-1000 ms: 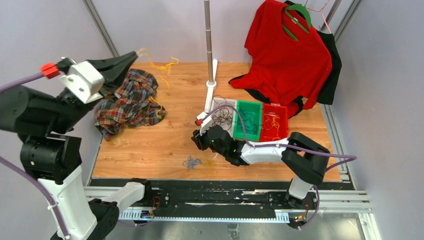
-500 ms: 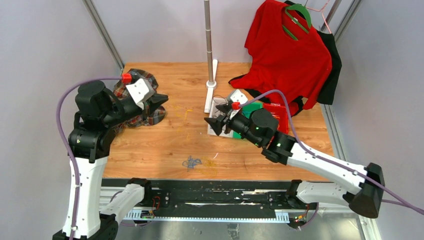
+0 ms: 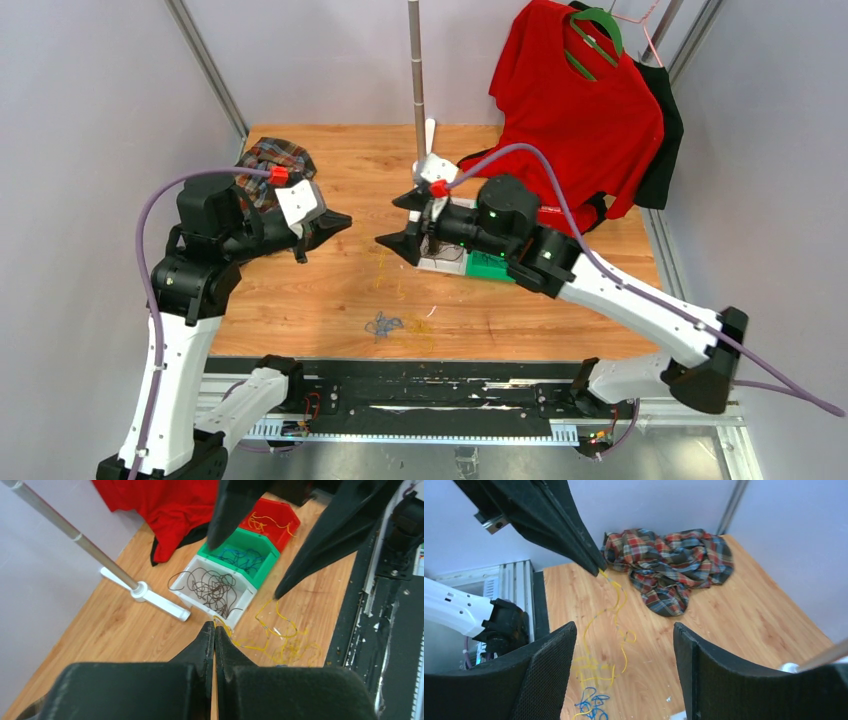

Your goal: Untangle the cables

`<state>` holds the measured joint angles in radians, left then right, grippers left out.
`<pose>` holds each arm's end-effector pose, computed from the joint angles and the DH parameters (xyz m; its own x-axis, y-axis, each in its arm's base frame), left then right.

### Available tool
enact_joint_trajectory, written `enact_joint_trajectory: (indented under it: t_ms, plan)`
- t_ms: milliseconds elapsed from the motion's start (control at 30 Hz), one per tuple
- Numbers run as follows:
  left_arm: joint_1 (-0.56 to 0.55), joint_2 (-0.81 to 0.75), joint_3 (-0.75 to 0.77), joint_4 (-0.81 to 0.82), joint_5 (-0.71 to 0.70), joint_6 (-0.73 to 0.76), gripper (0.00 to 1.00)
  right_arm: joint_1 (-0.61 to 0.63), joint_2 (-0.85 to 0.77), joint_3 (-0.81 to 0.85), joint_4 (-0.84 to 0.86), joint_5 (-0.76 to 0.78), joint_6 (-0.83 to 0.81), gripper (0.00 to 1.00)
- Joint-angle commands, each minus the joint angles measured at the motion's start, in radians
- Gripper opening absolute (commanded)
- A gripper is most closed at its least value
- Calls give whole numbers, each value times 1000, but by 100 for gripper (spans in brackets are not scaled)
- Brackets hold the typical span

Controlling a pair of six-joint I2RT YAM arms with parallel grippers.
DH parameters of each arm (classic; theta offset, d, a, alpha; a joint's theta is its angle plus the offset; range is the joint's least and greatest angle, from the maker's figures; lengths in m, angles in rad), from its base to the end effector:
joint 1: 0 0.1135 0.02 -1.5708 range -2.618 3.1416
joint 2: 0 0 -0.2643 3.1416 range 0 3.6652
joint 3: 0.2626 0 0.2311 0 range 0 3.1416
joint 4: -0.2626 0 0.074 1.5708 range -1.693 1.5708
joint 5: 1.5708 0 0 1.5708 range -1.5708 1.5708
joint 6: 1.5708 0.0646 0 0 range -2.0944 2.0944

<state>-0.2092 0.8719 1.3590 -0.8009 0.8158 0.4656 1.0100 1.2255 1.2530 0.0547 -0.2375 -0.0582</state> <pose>0.1190 -0.0734 0.4368 0.0983 0.2937 -0.9508 0.8682 0.4417 0.2262 0.1405 0.2522 0.4395 0.0987 0.0509 -0.9938 -0.9436 0.3219 -0.0772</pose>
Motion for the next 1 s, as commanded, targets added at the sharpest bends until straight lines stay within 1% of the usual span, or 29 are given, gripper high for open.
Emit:
enact_joint_trajectory:
  t_ms: [0,67,133,233,267,300,333,400,433,467,500,533,567,600,667,733,833,967]
  plan:
    - [-21,-14,-5,-25,57,8,0,-8,123,94,-69,-191,-22,71]
    - [-26,-14,-2,-27,64,-4,0,-8,172,113,-64,-239,-19,71]
    - [-28,-15,2,-26,68,-12,0,-8,204,124,-57,-259,-10,67]
    - [-30,-10,15,-26,80,-30,0,-8,243,130,-37,-248,-2,60]
    - [-30,-6,20,-25,87,-40,0,-9,253,131,-28,-234,4,56]
    - [-29,-3,25,-24,94,-51,0,-11,260,127,-14,-211,11,48]
    - [-30,-1,27,-25,99,-61,0,-14,260,119,3,-184,23,36]
    - [-32,2,26,-27,91,-74,1,-31,237,76,63,-130,58,7]
    - [-32,3,22,-26,72,-77,7,-44,216,40,97,-103,73,1]
    - [-31,1,18,-26,42,-75,20,-65,189,2,125,-76,87,1]
    - [-32,0,10,-27,4,-71,36,-85,164,-42,138,-45,104,1]
    - [-31,0,3,-27,-34,-65,46,-113,138,-72,140,-18,124,1]
    - [-32,-1,-5,-26,-87,-57,53,-143,110,-101,136,6,141,1]
    - [-32,1,-11,-26,-120,-54,67,-173,80,-132,121,40,152,0]
    - [-32,4,-21,-29,-169,-47,86,-234,17,-195,68,148,163,1]
    - [-31,6,-30,-43,-182,-27,91,-293,-60,-254,-8,280,162,1]
    - [-31,8,-50,-55,-183,-9,93,-377,-127,-327,-114,514,151,0]
    - [-30,20,-62,-72,-182,13,94,-494,-165,-387,-220,688,183,1]
